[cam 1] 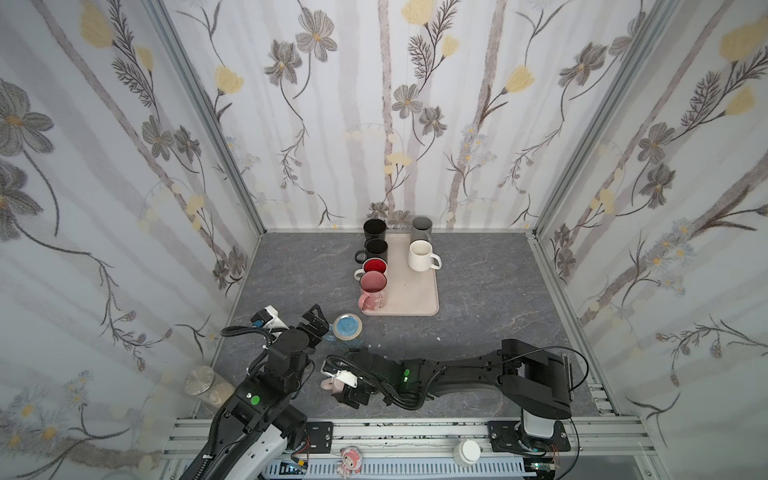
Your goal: Turn the mug right side up
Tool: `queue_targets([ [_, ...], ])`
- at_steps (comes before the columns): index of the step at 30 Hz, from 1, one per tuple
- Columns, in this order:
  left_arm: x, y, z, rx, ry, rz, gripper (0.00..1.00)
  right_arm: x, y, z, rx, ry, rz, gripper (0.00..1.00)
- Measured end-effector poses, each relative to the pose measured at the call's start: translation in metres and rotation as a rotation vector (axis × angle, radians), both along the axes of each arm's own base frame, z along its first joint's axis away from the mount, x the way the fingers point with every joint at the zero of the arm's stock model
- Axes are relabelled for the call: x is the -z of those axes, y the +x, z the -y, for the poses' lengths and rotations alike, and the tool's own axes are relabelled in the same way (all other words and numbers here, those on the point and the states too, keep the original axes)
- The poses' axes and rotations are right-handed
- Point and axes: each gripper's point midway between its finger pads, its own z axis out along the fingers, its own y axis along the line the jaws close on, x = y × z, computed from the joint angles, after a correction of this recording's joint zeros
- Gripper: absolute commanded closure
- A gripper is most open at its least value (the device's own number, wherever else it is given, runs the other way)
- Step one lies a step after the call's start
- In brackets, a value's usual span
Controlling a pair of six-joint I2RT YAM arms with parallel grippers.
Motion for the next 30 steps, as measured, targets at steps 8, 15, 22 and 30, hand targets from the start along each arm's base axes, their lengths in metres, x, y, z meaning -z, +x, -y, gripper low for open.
queue_targets([
  [8, 0.011, 0.005, 0.014, 0.065, 0.026, -0.046, 0.00, 0.007, 0.014, 0.040, 0.079, -0.005, -0.005, 0.24],
  [15, 0.023, 0.012, 0.036, 0.173, 0.061, -0.095, 0.03, 0.008, 0.041, 0.095, 0.231, 0.009, -0.020, 0.20],
  [22, 0.037, 0.012, 0.062, 0.306, 0.087, -0.140, 0.03, 0.016, 0.052, 0.135, 0.350, -0.002, -0.057, 0.05],
  [30, 0.040, 0.009, 0.087, 0.417, 0.122, -0.147, 0.04, 0.018, 0.050, 0.155, 0.427, 0.014, -0.106, 0.03],
])
